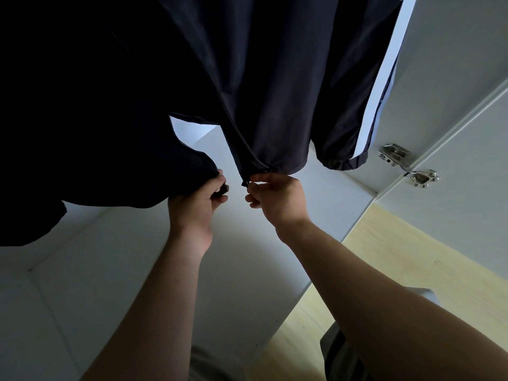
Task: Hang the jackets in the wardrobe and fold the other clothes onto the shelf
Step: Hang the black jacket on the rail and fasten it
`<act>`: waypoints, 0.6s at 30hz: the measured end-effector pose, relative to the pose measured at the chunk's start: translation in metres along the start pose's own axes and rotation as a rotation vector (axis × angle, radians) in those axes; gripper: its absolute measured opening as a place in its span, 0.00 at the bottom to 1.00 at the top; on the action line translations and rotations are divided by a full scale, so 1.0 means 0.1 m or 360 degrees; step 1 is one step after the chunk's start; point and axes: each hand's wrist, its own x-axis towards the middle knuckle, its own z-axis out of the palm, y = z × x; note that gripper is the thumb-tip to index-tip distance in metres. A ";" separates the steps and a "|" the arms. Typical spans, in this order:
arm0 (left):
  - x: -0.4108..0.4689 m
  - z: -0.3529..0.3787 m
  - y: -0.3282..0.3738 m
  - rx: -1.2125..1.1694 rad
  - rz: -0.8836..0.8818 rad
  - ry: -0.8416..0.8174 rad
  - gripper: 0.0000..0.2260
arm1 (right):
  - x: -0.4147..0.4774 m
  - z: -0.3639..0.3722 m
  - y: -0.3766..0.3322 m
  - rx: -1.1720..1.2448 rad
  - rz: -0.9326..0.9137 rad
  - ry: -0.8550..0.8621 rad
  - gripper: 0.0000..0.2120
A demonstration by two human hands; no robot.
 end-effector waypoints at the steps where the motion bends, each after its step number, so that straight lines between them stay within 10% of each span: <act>1: 0.00 0.00 0.01 -0.0025 -0.0027 -0.0034 0.04 | 0.00 0.00 0.00 0.0018 -0.0004 0.0006 0.12; 18: 0.01 -0.03 -0.13 0.0387 0.0141 -0.0031 0.13 | 0.10 0.09 0.09 0.0239 0.0077 -0.0047 0.06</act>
